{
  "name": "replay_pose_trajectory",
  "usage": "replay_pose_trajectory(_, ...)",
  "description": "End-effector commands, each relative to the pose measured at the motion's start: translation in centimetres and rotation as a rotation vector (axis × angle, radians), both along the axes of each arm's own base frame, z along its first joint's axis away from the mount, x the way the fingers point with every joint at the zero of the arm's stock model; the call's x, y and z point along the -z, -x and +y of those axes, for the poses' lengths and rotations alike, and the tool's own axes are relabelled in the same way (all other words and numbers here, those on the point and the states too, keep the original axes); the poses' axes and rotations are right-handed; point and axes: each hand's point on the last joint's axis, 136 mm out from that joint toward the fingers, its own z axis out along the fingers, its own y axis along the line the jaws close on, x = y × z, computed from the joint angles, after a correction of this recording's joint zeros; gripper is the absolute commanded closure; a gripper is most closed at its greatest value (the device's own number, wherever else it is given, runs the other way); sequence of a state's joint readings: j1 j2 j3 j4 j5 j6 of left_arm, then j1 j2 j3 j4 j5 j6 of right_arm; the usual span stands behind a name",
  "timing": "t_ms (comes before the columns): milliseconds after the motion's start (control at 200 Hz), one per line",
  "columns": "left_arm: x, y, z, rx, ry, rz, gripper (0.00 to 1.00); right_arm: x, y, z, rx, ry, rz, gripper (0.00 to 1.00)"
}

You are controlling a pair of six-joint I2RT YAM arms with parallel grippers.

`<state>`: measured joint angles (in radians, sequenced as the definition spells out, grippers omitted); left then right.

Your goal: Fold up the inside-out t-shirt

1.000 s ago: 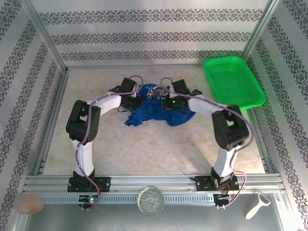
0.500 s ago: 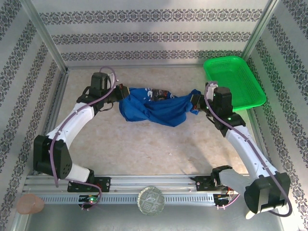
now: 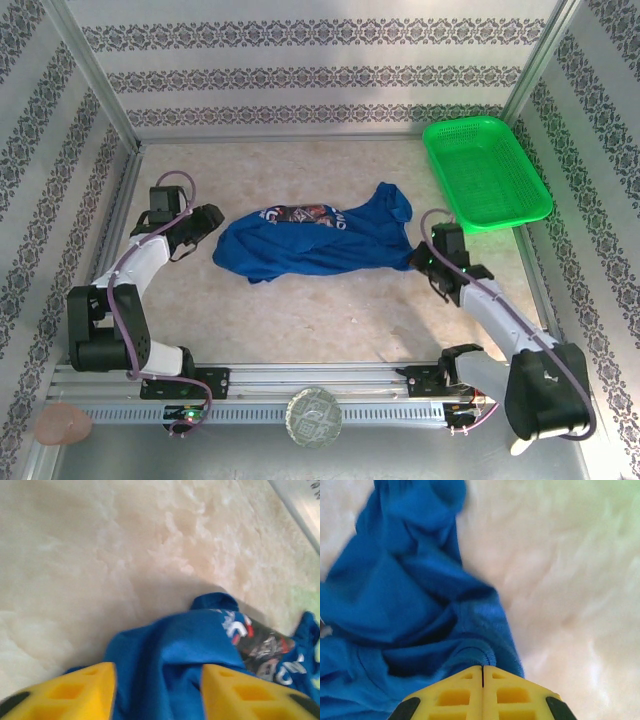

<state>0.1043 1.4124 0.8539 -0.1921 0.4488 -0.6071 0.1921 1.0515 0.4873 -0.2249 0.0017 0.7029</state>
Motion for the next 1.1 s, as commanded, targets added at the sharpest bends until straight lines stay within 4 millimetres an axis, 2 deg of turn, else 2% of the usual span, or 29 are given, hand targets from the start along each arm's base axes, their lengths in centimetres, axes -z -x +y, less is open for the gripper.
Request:
replay_pose_trajectory(0, -3.2, -0.5, -2.8, 0.110, 0.046, -0.109, 0.40, 1.4, 2.2, -0.3, 0.053, 0.025, 0.044, 0.94)
replay_pose_trajectory(45, -4.1, -0.2, -4.1, 0.152, 0.038, -0.124, 0.36, 1.3, 2.7, -0.1, 0.042, 0.040, 0.034, 0.60)
replay_pose_trajectory(65, -4.4, -0.1, -4.8, 0.173, 0.036, -0.130, 0.34, 1.0, 2.7, 0.0, 0.035, 0.045, 0.020, 0.49)
replay_pose_trajectory(100, -5.0, 0.2, -6.2, 0.210, 0.021, -0.143, 0.30, 0.3, 2.5, 0.2, 0.023, 0.052, -0.007, 0.39)
replay_pose_trajectory(135, -5.4, 0.5, -7.8, 0.252, 0.002, -0.152, 0.26, -0.6, 2.0, 0.5, 0.000, 0.054, -0.042, 0.35)
replay_pose_trajectory(245, -5.6, 1.2, -12.9, 0.378, -0.059, -0.169, 0.24, -3.6, -0.2, 2.2, -0.115, 0.060, -0.125, 0.32)
replay_pose_trajectory(275, -5.6, 1.3, -14.5, 0.421, -0.077, -0.179, 0.24, -3.8, -0.8, 2.7, -0.148, 0.068, -0.124, 0.31)
replay_pose_trajectory(355, -4.1, 1.5, -18.0, 0.528, -0.164, -0.160, 0.23, -4.8, -2.7, 4.9, -0.265, 0.037, -0.127, 0.26)
replay_pose_trajectory(445, -2.2, 1.6, -21.8, 0.665, -0.260, -0.128, 0.23, -4.4, -4.5, 7.6, -0.393, -0.016, -0.074, 0.24)
replay_pose_trajectory(535, -0.1, 1.7, -24.9, 0.788, -0.387, -0.087, 0.23, -3.1, -5.7, 9.0, -0.445, -0.023, -0.021, 0.23)
replay_pose_trajectory(605, 1.9, 1.7, -26.4, 0.847, -0.466, -0.042, 0.23, -1.9, -6.3, 9.2, -0.441, -0.022, 0.009, 0.24)
replay_pose_trajectory(699, 4.4, 1.4, -27.7, 0.891, -0.518, 0.005, 0.23, -0.3, -6.3, 8.5, -0.395, -0.009, 0.042, 0.24)
replay_pose_trajectory(814, 6.8, 1.0, -28.0, 0.906, -0.544, 0.054, 0.24, 0.9, -5.4, 7.4, -0.339, -0.015, 0.061, 0.24)
replay_pose_trajectory(844, 7.4, 1.0, -28.1, 0.911, -0.546, 0.064, 0.26, 1.1, -5.1, 7.1, -0.328, -0.017, 0.067, 0.24)
replay_pose_trajectory(884, 8.1, 1.0, -28.2, 0.922, -0.543, 0.076, 0.37, 1.5, -4.8, 6.7, -0.310, -0.021, 0.076, 0.24)
replay_pose_trajectory(954, 8.8, 1.0, -28.6, 0.938, -0.531, 0.088, 0.75, 1.9, -4.4, 6.0, -0.285, -0.040, 0.082, 0.24)
replay_pose_trajectory(999, 8.4, 0.8, -28.7, 0.936, -0.525, 0.083, 0.99, 1.9, -4.2, 5.7, -0.270, -0.056, 0.079, 0.24)
replay_pose_trajectory(1034, 7.5, 0.5, -28.9, 0.929, -0.518, 0.066, 1.00, 1.6, -4.2, 5.6, -0.266, -0.069, 0.068, 0.24)
replay_pose_trajectory(1094, 4.7, 0.0, -29.3, 0.913, -0.490, 0.003, 1.00, 0.6, -4.2, 5.4, -0.264, -0.090, 0.044, 0.25)
